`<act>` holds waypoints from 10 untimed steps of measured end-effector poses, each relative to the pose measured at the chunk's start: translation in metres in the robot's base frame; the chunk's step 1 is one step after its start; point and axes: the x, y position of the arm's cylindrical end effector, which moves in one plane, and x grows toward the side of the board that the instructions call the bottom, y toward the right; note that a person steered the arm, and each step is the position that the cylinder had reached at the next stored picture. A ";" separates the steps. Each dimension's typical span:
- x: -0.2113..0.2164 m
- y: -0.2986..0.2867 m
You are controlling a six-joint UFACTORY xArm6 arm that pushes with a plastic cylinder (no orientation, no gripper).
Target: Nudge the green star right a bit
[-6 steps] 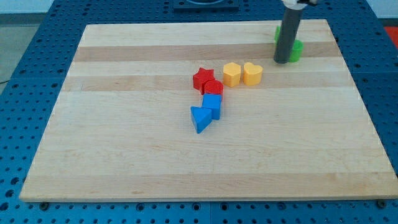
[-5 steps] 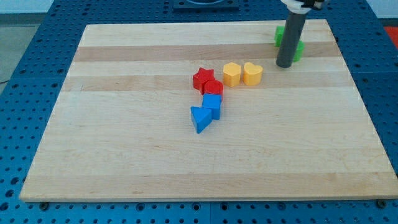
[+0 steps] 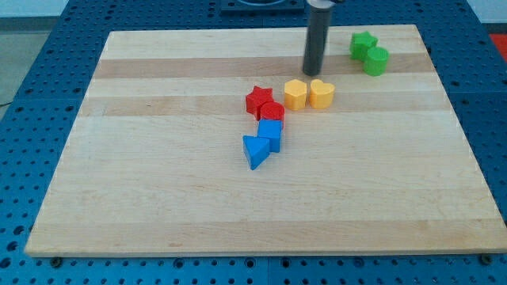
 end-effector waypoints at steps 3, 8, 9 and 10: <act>-0.073 0.054; -0.073 0.120; -0.073 0.133; -0.097 0.105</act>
